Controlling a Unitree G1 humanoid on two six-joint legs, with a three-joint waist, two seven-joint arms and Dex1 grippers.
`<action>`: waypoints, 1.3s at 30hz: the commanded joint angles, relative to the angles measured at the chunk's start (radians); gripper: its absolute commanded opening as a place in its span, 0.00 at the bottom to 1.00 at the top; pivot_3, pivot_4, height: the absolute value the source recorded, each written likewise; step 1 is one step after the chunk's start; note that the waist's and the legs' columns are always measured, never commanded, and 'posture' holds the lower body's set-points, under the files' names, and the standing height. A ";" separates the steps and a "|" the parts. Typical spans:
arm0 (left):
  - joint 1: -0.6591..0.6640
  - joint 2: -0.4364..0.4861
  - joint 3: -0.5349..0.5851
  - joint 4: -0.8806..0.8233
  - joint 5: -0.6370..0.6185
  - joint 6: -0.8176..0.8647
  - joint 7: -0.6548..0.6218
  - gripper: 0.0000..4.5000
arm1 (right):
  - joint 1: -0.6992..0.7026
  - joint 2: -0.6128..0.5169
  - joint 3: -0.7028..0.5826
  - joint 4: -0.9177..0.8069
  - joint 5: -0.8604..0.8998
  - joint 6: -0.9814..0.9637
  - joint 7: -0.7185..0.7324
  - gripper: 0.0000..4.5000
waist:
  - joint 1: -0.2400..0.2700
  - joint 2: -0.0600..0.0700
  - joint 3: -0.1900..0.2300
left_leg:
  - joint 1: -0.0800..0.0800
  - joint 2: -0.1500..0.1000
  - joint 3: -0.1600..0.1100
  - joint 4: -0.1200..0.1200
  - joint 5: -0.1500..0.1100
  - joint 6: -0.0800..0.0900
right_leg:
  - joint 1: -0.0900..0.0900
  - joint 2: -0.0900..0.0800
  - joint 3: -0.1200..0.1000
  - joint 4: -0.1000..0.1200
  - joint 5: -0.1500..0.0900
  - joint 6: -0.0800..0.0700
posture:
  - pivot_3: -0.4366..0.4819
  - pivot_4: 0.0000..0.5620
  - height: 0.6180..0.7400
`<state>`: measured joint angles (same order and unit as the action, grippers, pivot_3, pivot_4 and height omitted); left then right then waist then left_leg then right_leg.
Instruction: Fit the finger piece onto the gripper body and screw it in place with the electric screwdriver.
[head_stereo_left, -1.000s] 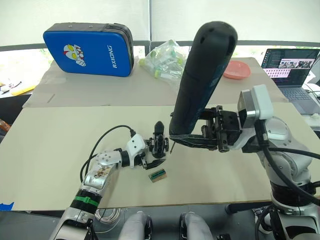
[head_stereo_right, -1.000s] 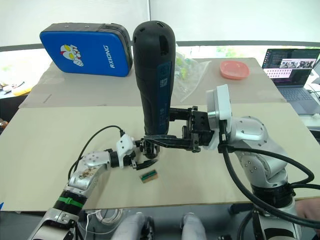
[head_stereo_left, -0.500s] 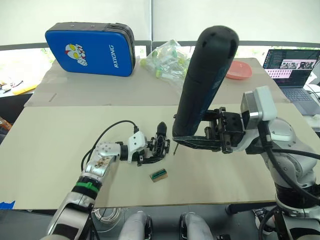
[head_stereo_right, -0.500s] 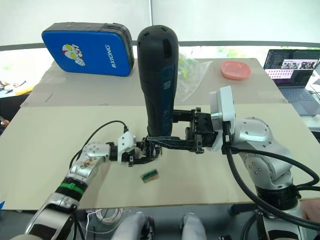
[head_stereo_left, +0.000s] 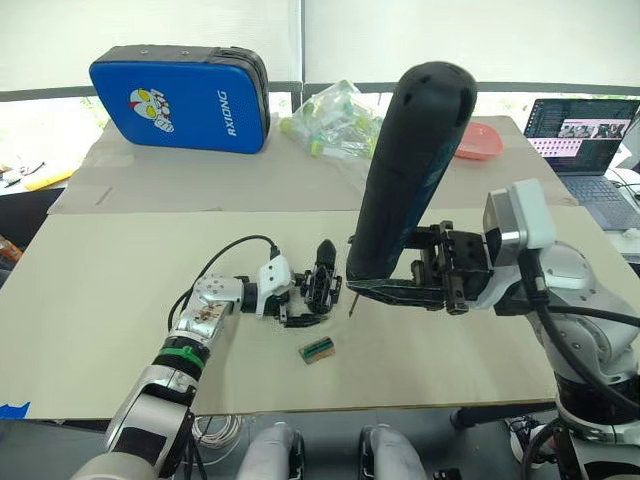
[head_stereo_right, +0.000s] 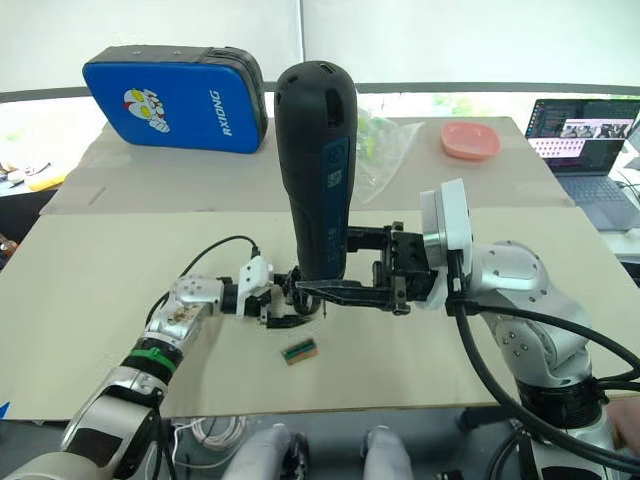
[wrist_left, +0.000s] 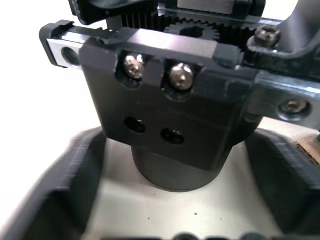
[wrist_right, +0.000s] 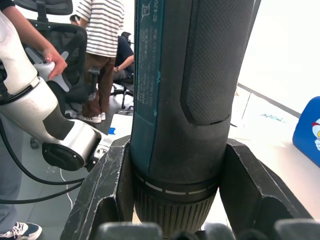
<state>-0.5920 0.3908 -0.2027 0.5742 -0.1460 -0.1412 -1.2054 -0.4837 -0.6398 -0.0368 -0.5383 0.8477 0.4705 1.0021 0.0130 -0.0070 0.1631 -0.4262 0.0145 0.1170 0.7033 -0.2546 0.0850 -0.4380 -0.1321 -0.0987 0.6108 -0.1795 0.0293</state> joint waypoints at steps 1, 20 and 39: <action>0.054 0.034 0.045 -0.042 -0.001 -0.024 0.044 1.00 | -0.003 -0.002 -0.042 -0.035 0.034 -0.015 0.001 0.44 | -0.004 0.000 0.000 | 0.000 0.000 0.000 0.000 0.000 0.000 | 0.000 0.000 0.000 0.000 0.000 0.000 | 0.48 0.27 1.00; 0.287 -0.022 0.038 -0.468 0.011 0.223 0.311 1.00 | -0.048 -0.004 -0.037 -0.001 0.033 -0.004 0.016 0.44 | 0.003 0.000 0.000 | 0.000 0.000 0.000 -0.001 0.000 0.000 | -0.001 -0.002 0.001 0.000 0.000 0.000 | 0.48 0.27 1.00; 0.240 -0.068 -0.003 -0.401 0.041 0.233 0.356 1.00 | -0.062 0.011 -0.024 0.001 0.016 -0.008 0.010 0.44 | 0.019 0.000 0.000 | 0.000 -0.001 0.000 0.001 -0.001 0.001 | 0.001 -0.002 0.000 0.000 0.000 0.000 | 0.48 0.27 1.00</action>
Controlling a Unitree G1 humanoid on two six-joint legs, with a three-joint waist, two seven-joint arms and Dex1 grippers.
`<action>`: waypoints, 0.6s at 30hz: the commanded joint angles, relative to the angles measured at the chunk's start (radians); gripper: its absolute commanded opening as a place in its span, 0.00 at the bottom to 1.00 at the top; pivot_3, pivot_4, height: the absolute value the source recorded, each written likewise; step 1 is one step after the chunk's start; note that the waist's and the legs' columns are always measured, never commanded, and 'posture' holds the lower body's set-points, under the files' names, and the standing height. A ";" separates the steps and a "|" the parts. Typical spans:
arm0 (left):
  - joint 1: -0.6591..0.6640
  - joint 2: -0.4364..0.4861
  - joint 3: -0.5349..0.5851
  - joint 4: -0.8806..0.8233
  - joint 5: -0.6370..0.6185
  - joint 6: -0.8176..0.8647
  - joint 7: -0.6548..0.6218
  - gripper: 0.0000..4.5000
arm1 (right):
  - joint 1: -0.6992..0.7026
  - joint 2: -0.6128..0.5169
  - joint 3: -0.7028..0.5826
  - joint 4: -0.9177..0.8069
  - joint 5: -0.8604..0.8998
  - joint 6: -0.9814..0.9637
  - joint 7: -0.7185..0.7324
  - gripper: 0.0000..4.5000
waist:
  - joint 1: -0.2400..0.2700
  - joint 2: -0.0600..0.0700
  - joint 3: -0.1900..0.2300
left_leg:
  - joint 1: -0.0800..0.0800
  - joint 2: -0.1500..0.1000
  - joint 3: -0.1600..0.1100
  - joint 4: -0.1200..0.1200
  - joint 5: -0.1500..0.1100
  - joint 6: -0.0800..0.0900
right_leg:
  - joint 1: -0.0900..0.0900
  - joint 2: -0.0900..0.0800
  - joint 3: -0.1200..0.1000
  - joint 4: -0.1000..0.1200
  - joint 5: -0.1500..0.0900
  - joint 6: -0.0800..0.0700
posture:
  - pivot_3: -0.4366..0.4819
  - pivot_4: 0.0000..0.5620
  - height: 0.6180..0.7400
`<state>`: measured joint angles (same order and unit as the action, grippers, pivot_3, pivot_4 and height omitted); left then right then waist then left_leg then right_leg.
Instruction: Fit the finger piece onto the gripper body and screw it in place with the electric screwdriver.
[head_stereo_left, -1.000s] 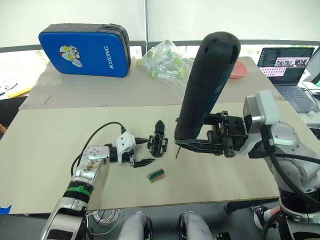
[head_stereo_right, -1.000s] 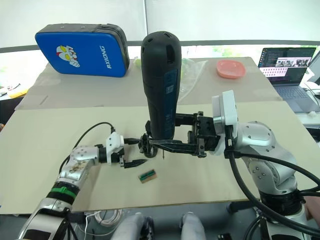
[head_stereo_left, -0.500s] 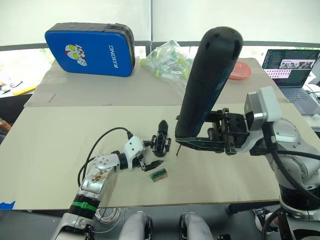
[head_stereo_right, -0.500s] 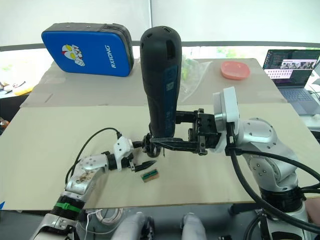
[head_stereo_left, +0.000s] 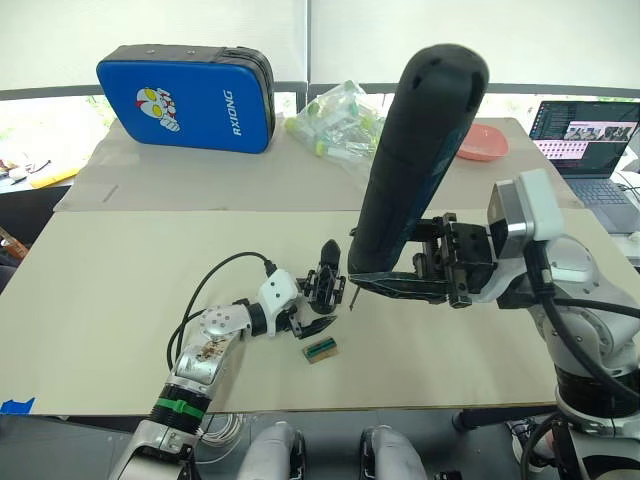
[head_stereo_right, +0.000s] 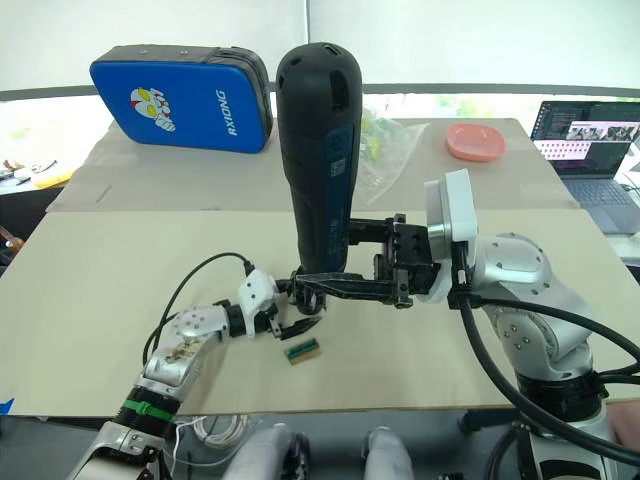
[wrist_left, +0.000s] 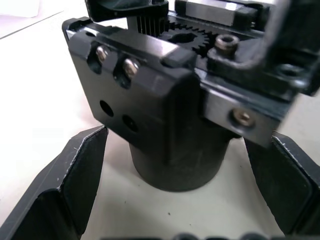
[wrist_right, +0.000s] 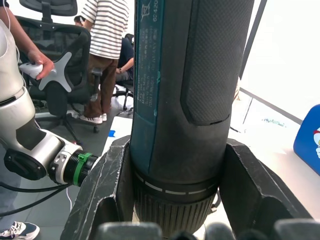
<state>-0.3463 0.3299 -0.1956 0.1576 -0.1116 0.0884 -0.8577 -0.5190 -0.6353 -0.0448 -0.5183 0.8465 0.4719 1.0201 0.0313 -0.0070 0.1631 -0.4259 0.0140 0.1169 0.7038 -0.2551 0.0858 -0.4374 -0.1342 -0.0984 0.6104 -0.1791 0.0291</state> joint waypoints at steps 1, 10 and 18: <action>-0.004 -0.002 -0.013 0.014 0.001 0.006 -0.004 1.00 | -0.027 0.007 -0.016 -0.019 0.016 -0.010 -0.008 0.44 | 0.001 0.000 0.000 | 0.000 0.000 0.000 0.000 0.000 0.000 | 0.000 0.000 0.000 0.000 0.000 0.000 | 0.48 0.27 1.00; 0.003 0.017 -0.023 0.012 0.004 0.016 -0.024 0.51 | -0.115 0.050 -0.003 0.005 0.043 0.015 -0.042 0.44 | -0.007 0.000 0.000 | 0.000 0.000 0.000 0.000 0.000 0.000 | 0.000 0.000 0.000 0.000 0.000 0.000 | 0.48 0.27 1.00; -0.004 0.018 -0.025 0.017 0.002 0.015 -0.030 0.51 | -0.222 0.133 0.055 0.072 -0.006 0.002 -0.046 0.44 | -0.008 0.000 0.000 | 0.000 0.000 0.000 0.000 0.000 0.000 | 0.000 0.000 0.000 0.000 0.000 0.000 | 0.48 0.27 1.00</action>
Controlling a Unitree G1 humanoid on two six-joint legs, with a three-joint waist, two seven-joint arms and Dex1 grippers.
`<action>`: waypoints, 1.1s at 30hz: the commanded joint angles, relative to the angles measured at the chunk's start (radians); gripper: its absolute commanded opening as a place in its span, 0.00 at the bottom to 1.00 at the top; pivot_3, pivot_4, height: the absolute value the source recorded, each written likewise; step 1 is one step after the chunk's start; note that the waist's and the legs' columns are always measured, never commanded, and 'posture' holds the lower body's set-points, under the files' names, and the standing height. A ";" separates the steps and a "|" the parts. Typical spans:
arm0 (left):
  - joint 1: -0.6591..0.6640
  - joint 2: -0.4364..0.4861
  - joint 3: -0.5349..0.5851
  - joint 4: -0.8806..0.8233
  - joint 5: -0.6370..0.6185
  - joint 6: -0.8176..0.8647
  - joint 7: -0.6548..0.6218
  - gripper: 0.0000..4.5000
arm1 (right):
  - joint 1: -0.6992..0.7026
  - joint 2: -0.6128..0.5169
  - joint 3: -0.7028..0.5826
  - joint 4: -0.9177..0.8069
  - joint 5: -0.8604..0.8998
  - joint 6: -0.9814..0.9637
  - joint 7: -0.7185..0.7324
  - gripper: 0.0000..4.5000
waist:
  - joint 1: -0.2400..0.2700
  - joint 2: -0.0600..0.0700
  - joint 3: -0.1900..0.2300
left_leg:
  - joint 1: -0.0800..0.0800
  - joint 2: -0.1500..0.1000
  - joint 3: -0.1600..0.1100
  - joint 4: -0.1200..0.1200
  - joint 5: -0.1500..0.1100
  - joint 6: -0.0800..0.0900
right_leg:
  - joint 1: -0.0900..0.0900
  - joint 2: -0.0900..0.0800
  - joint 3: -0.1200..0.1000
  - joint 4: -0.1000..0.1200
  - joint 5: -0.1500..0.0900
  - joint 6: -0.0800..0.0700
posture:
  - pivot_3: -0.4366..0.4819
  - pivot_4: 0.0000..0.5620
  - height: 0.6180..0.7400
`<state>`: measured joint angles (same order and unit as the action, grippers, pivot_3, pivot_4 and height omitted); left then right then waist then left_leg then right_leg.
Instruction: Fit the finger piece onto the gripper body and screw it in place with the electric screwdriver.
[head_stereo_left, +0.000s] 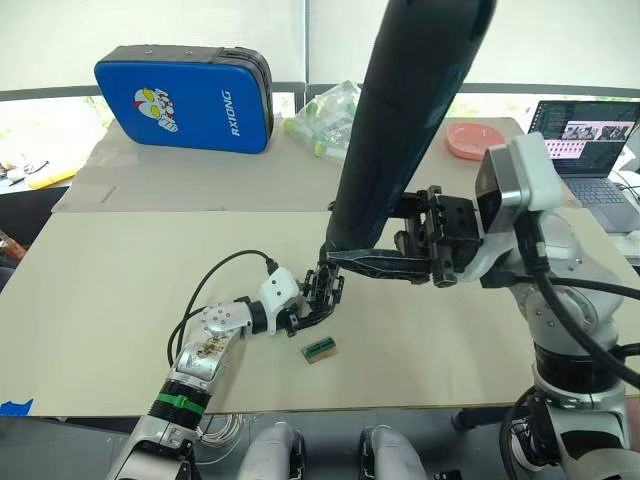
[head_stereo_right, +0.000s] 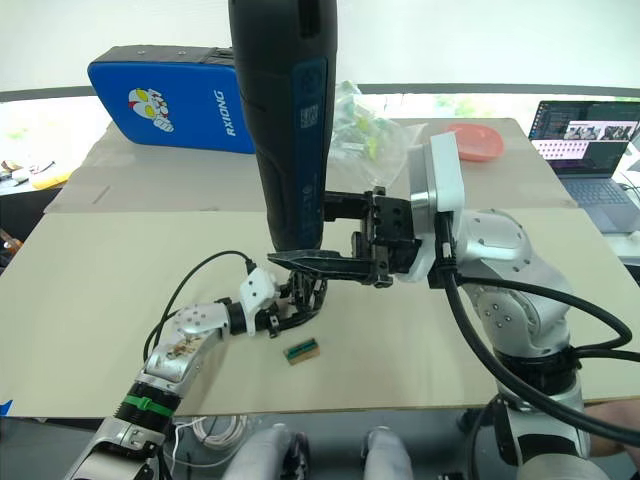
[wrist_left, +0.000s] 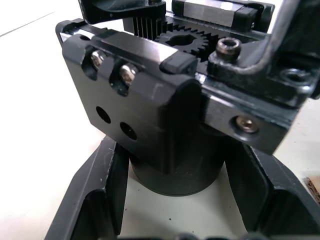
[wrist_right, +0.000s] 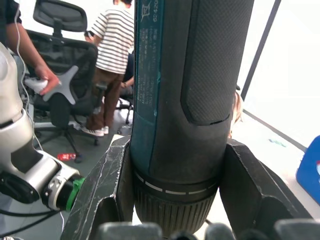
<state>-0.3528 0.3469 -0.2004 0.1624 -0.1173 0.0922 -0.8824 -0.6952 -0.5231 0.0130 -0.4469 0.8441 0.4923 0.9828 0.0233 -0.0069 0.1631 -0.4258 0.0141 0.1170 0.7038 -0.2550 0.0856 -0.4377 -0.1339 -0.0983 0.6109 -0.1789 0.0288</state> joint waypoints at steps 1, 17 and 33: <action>0.002 0.000 -0.020 0.013 0.007 0.012 -0.006 0.51 | -0.052 0.030 0.006 0.008 -0.012 -0.023 -0.006 0.44 | 0.000 0.000 0.000 | 0.000 0.000 0.000 0.000 0.000 0.000 | 0.000 0.000 0.000 0.000 0.000 0.000 | 0.48 0.27 1.00; 0.018 0.003 -0.019 -0.002 0.000 0.025 -0.012 0.51 | -0.036 0.132 0.103 0.102 -0.181 -0.134 0.059 0.44 | -0.002 0.000 0.000 | 0.000 0.000 0.000 0.000 0.000 0.000 | 0.000 0.001 0.000 0.000 0.000 0.000 | 0.48 0.27 1.00; 0.020 0.012 -0.016 -0.011 -0.007 0.032 -0.020 0.51 | -0.020 0.167 0.142 0.177 -0.278 -0.204 0.099 0.44 | -0.006 0.000 0.000 | 0.000 0.000 0.000 0.000 0.000 -0.001 | 0.000 0.001 0.000 0.000 0.000 0.000 | 0.48 0.27 1.00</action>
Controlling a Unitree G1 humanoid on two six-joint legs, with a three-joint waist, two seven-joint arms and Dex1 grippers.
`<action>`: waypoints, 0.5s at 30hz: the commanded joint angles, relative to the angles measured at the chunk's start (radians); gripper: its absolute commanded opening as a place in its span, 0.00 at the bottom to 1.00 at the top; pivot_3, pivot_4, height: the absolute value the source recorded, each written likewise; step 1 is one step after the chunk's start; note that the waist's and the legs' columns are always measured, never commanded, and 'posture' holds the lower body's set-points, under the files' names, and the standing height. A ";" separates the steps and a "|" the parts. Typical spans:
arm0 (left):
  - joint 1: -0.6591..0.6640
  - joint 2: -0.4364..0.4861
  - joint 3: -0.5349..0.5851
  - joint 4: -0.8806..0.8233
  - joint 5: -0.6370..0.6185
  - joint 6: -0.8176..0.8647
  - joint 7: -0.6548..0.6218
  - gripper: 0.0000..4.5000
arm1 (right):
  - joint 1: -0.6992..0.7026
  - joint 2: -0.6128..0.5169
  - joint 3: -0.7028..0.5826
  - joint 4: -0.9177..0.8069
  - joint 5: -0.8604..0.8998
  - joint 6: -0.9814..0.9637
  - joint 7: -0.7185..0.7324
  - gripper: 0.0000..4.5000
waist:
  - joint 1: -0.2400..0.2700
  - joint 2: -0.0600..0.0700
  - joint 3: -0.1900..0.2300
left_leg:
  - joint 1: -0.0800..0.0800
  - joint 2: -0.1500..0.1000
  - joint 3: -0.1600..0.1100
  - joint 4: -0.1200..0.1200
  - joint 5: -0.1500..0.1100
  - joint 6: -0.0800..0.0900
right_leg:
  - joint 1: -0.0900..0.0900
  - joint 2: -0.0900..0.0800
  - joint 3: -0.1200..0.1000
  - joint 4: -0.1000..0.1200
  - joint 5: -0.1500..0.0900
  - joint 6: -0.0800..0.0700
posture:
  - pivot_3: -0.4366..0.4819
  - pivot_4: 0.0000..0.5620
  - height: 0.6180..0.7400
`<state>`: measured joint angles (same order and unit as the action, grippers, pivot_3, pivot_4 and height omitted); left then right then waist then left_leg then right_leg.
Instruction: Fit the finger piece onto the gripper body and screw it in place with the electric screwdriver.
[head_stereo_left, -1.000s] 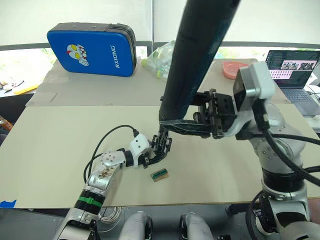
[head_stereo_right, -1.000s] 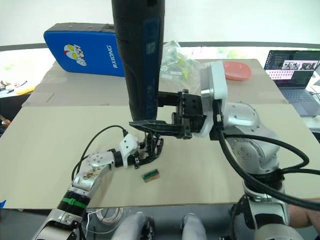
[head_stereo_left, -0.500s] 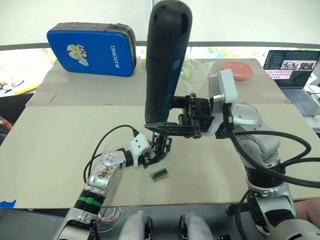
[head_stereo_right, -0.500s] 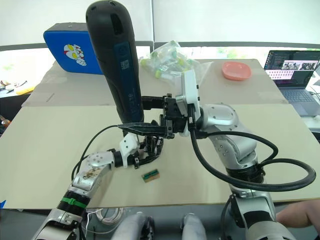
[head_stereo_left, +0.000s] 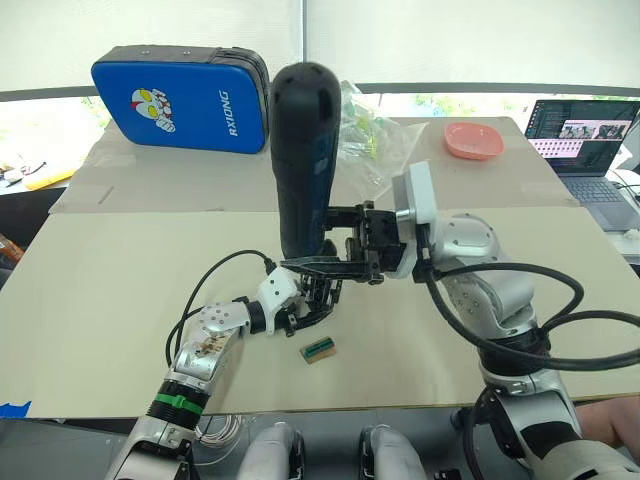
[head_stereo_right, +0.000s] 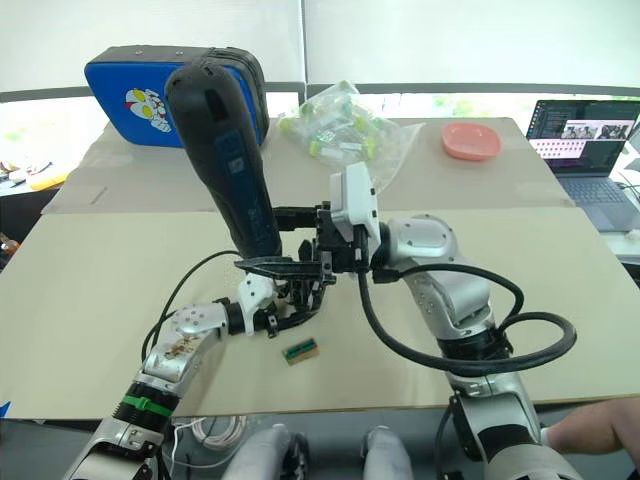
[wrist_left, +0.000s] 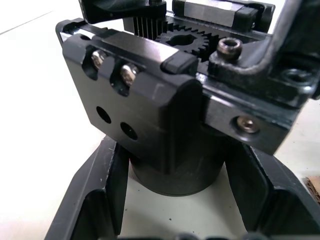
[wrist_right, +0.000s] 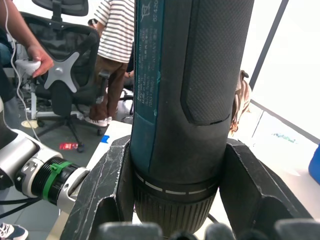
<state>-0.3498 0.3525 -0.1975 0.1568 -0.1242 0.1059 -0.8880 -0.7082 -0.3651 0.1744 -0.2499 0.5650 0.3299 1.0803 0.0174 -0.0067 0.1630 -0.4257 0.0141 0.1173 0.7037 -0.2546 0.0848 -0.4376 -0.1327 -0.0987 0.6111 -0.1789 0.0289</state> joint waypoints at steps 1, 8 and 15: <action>0.018 0.007 -0.019 -0.006 -0.001 0.019 -0.014 0.51 | -0.006 0.009 -0.019 -0.019 -0.002 -0.044 0.002 0.44 | -0.001 0.000 0.000 | 0.000 0.000 0.000 0.000 0.000 0.000 | 0.000 0.000 0.000 0.000 0.000 0.000 | 0.48 0.27 1.00; 0.019 0.010 -0.020 -0.009 -0.002 0.025 -0.015 0.51 | 0.001 0.009 -0.021 -0.013 -0.014 -0.047 0.011 0.44 | -0.004 0.000 0.000 | 0.000 0.000 0.000 0.000 0.000 0.000 | 0.000 0.000 0.000 0.000 0.000 0.000 | 0.48 0.27 1.00; 0.020 0.010 -0.021 -0.011 -0.003 0.028 -0.016 0.51 | 0.004 0.009 -0.023 -0.005 -0.027 -0.056 0.012 0.44 | -0.004 0.000 0.000 | 0.000 0.000 0.000 0.000 0.000 0.000 | 0.000 0.000 0.000 0.000 0.000 0.000 | 0.48 0.27 1.00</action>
<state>-0.3474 0.3599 -0.1973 0.1480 -0.1244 0.1115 -0.8887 -0.6961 -0.3647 0.1780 -0.2268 0.5301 0.3137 1.0901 0.0132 -0.0067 0.1630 -0.4257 0.0141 0.1172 0.7035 -0.2545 0.0845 -0.4378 -0.1327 -0.0986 0.6110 -0.1789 0.0289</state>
